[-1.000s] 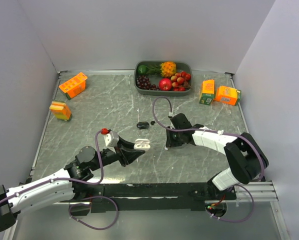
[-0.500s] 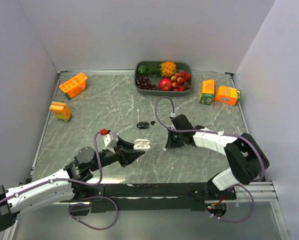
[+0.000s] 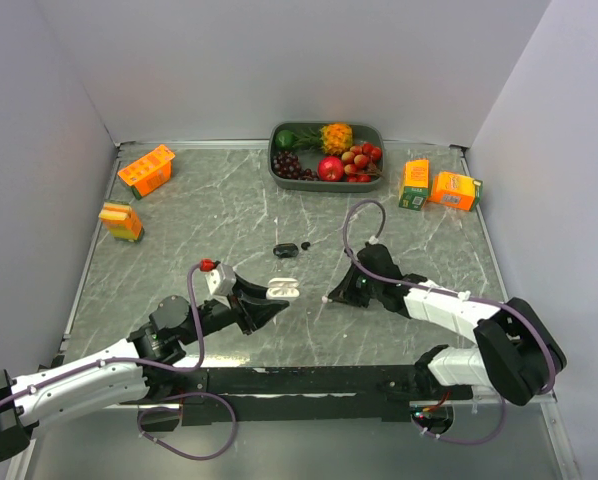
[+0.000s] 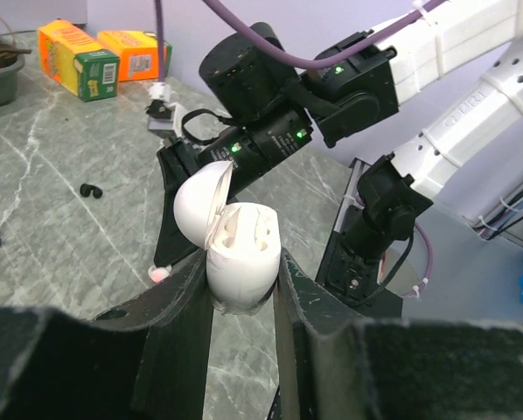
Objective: Insert the wireless bluetooth earbuds into the charging case
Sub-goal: Pick up the earbud from the center of the board.
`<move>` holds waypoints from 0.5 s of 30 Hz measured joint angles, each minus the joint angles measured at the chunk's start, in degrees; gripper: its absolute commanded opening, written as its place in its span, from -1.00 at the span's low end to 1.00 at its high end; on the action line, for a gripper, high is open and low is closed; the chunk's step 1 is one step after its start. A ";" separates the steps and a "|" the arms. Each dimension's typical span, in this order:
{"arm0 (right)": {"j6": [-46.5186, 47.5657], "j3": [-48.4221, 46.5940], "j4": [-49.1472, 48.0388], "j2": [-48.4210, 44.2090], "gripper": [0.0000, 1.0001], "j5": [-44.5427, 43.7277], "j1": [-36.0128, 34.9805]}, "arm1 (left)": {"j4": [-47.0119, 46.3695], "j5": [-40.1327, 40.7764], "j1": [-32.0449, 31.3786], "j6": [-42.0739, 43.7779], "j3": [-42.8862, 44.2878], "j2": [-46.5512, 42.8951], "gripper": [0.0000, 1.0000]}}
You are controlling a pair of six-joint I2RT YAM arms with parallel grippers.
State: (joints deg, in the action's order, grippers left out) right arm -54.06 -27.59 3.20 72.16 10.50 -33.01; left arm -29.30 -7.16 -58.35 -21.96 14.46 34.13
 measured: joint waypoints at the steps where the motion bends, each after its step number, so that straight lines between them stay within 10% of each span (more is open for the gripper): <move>1: -0.96 0.00 -0.26 0.07 -0.79 -0.42 0.00 | 0.04 0.24 -0.02 0.00 -0.11 -0.04 -0.98; 15: -5.60 -1.31 -1.27 6.23 -0.10 -1.51 -0.02 | 0.07 3.06 -0.42 0.02 -0.20 -0.50 -0.98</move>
State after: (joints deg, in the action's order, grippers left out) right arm -59.66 -28.91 1.93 78.39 8.99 -33.04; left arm -29.23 -4.10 -58.76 -21.93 14.26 33.63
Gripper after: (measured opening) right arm 0.385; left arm 0.340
